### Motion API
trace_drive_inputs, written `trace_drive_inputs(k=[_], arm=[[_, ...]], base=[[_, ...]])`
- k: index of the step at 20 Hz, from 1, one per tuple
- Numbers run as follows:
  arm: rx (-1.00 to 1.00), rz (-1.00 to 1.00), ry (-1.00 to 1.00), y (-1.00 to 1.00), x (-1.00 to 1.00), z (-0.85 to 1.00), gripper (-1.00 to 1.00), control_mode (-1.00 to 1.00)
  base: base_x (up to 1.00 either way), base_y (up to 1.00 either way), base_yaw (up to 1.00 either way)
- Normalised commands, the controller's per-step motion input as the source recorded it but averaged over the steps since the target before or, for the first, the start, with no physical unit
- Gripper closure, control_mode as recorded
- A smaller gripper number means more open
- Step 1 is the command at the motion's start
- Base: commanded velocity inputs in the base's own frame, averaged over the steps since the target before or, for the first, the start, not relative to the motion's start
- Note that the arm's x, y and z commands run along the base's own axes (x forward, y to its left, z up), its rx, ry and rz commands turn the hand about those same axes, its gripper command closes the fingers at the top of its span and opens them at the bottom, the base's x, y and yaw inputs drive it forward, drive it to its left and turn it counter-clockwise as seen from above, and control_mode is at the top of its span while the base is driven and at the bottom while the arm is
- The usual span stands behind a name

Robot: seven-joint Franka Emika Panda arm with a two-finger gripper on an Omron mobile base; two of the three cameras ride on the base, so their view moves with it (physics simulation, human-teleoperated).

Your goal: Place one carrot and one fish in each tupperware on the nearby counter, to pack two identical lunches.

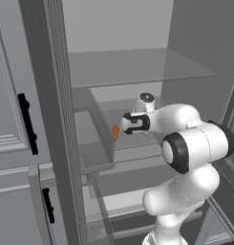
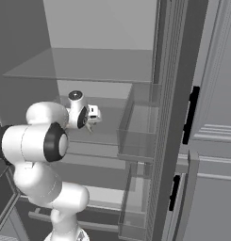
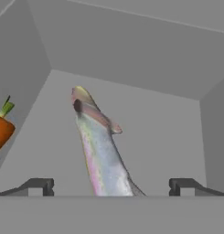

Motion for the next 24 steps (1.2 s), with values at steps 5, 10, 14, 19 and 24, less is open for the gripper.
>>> trace_drive_inputs(k=[5,10,14,19,24], arm=[[-0.02,0.02,0.04,0.00,0.62,-0.21,-1.00,-1.00],[0.00,0.01,0.00,0.00,0.05,-0.31,-1.00,-1.00],[0.00,0.00,-0.03,0.00,-0.24,-0.28,-1.00,-1.00],[0.00,0.00,-0.06,0.00,-0.22,-0.30,1.00,-1.00],[0.00,0.00,-0.04,0.00,-0.18,-0.13,1.00,-1.00]], base=[[0.00,0.00,0.00],[0.00,0.00,0.00],[0.00,0.00,0.00],[0.00,0.00,0.00],[0.00,0.00,0.00]])
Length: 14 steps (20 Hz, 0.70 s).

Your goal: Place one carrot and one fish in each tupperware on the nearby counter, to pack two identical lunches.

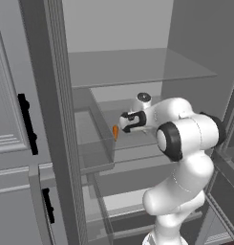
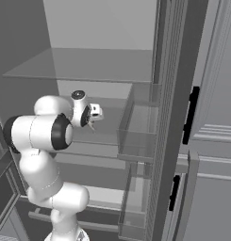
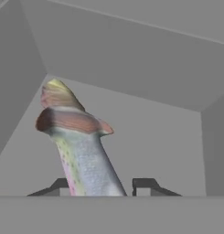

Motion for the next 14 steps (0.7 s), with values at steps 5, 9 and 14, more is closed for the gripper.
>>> trace_drive_inputs(k=[5,9,14], arm=[[0.00,-0.07,0.02,-0.22,-0.44,0.00,1.00,-1.00],[0.00,-0.16,0.00,-0.07,-0.87,0.11,1.00,-1.00],[0.04,-0.06,0.00,-0.01,-0.64,0.78,1.00,-1.00]], base=[[0.00,0.00,0.00],[0.00,0.00,0.00],[0.00,0.00,0.00]])
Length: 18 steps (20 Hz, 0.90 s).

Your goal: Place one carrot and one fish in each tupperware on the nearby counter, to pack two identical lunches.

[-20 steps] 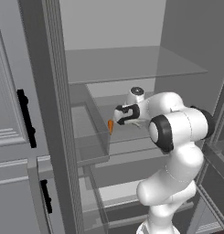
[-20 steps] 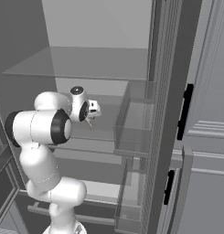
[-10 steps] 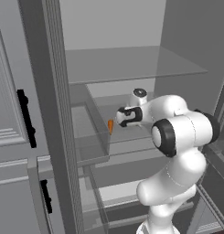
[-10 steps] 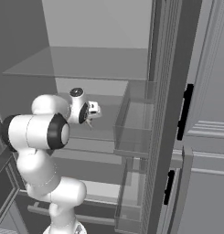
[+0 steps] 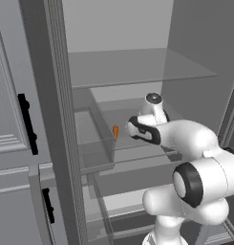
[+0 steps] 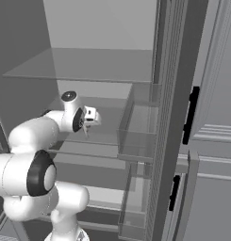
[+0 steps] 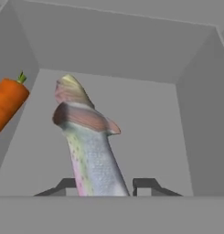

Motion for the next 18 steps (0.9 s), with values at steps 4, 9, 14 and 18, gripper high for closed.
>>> trace_drive_inputs(k=[4,9,14,18], arm=[[0.08,0.00,0.00,-0.05,-0.84,0.53,1.00,-1.00],[0.01,-0.01,0.00,0.00,-0.96,0.32,1.00,-1.00],[0.00,-0.05,0.03,0.00,-0.70,0.59,1.00,-1.00],[0.00,-0.04,0.06,0.00,-0.69,0.63,1.00,-1.00]], base=[[0.00,0.00,0.00],[0.00,0.00,0.00],[0.00,0.00,0.00],[0.00,0.00,0.00]])
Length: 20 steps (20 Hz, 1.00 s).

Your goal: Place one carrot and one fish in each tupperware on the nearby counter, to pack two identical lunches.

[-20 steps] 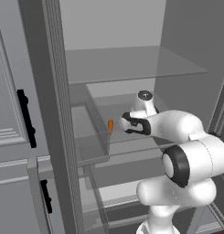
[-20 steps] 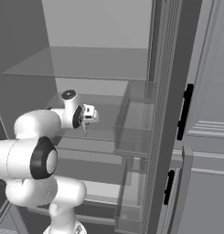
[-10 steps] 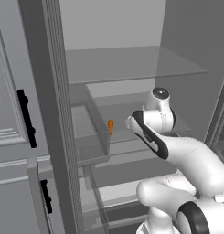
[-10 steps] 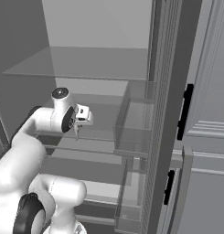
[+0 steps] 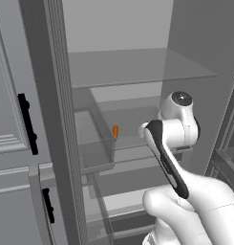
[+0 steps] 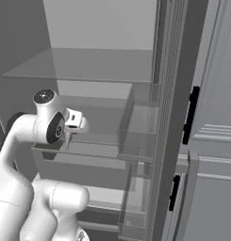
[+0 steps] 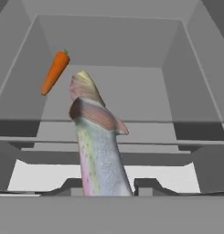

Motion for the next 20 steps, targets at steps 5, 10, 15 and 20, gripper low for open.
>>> trace_drive_inputs(k=[5,10,15,20], arm=[[0.00,-0.02,0.03,-0.03,-0.68,0.48,1.00,-1.00],[0.00,0.00,0.00,-0.01,-0.72,0.60,1.00,-1.00],[0.00,0.00,-0.01,-0.18,-0.59,0.02,1.00,-1.00],[0.00,0.01,0.01,-0.05,-0.12,-0.05,1.00,-1.00]], base=[[0.00,0.00,0.00],[0.00,0.00,0.00],[0.00,0.00,0.00],[0.00,0.00,0.00]])
